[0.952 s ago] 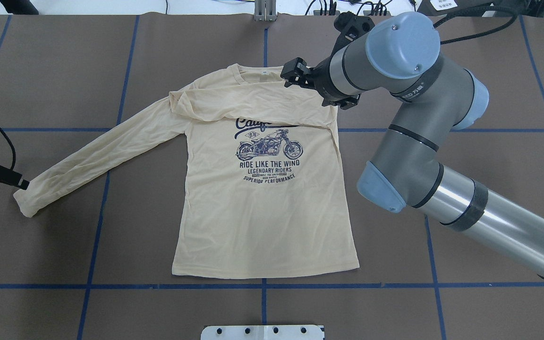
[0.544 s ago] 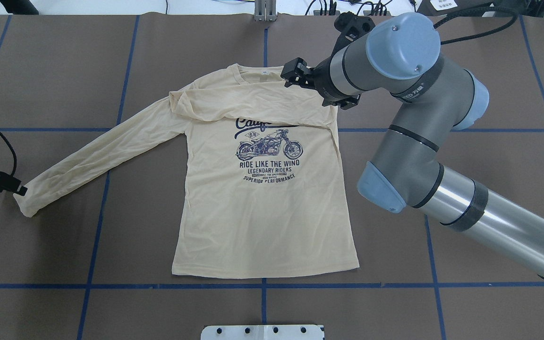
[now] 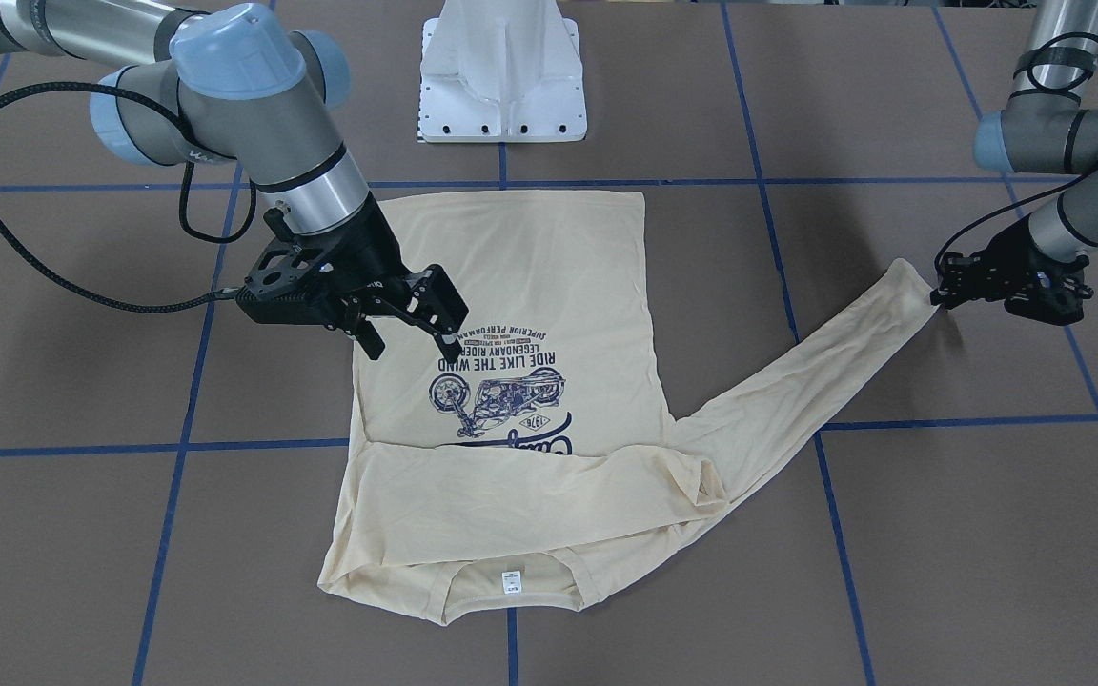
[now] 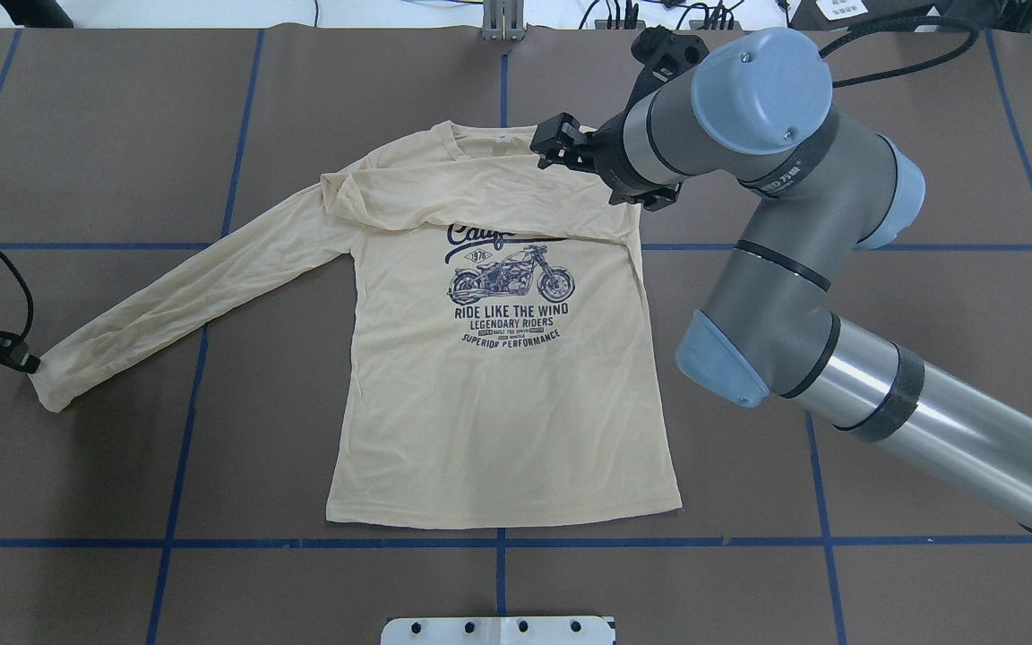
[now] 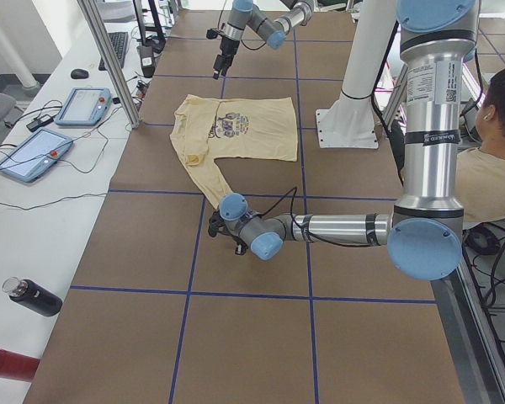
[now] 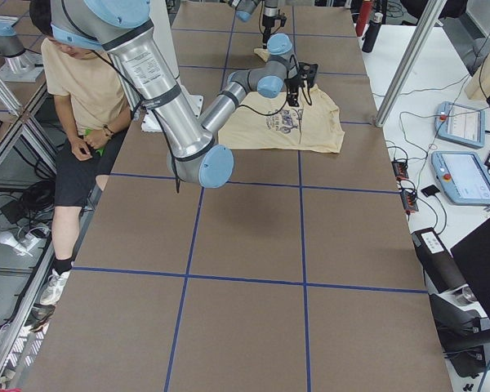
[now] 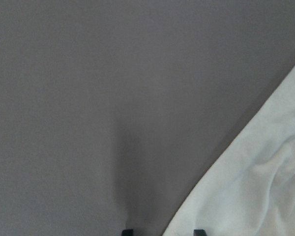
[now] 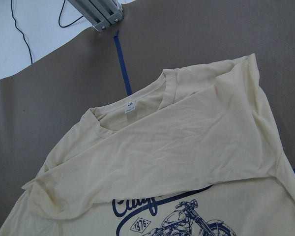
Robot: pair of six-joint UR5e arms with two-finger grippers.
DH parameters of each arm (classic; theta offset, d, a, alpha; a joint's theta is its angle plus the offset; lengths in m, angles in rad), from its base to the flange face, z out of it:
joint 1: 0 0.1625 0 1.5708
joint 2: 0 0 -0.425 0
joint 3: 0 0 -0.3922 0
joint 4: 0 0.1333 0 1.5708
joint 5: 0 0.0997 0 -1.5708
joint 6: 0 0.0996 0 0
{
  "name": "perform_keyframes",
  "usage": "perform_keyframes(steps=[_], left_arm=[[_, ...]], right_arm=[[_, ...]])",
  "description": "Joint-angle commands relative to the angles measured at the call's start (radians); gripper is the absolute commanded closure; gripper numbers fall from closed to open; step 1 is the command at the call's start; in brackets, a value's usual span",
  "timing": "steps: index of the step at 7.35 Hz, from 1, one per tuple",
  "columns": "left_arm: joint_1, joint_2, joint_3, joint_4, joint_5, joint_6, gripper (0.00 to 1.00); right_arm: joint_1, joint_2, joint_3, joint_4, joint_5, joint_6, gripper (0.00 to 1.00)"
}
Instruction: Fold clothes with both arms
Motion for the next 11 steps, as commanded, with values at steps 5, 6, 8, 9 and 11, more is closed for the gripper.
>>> perform_keyframes(steps=[5,6,8,9,11], left_arm=[[-0.004,0.026,-0.094,0.013,-0.120,0.003,1.00],[-0.001,0.038,-0.087,0.014,-0.036,-0.002,0.55],[0.001,0.027,-0.053,0.014,-0.023,-0.005,0.51],[0.002,0.021,-0.042,0.014,-0.025,-0.005,0.52],[0.005,0.013,-0.032,0.014,-0.023,-0.005,0.55]], right_arm=[[0.014,-0.046,0.042,0.002,0.014,-0.001,0.01],[0.013,-0.046,0.040,0.002,0.014,-0.001,0.01],[0.011,-0.046,0.042,0.002,0.006,-0.001,0.01],[0.011,-0.044,0.043,0.002,0.005,-0.001,0.01],[0.011,-0.047,0.042,0.002,0.003,-0.001,0.01]])
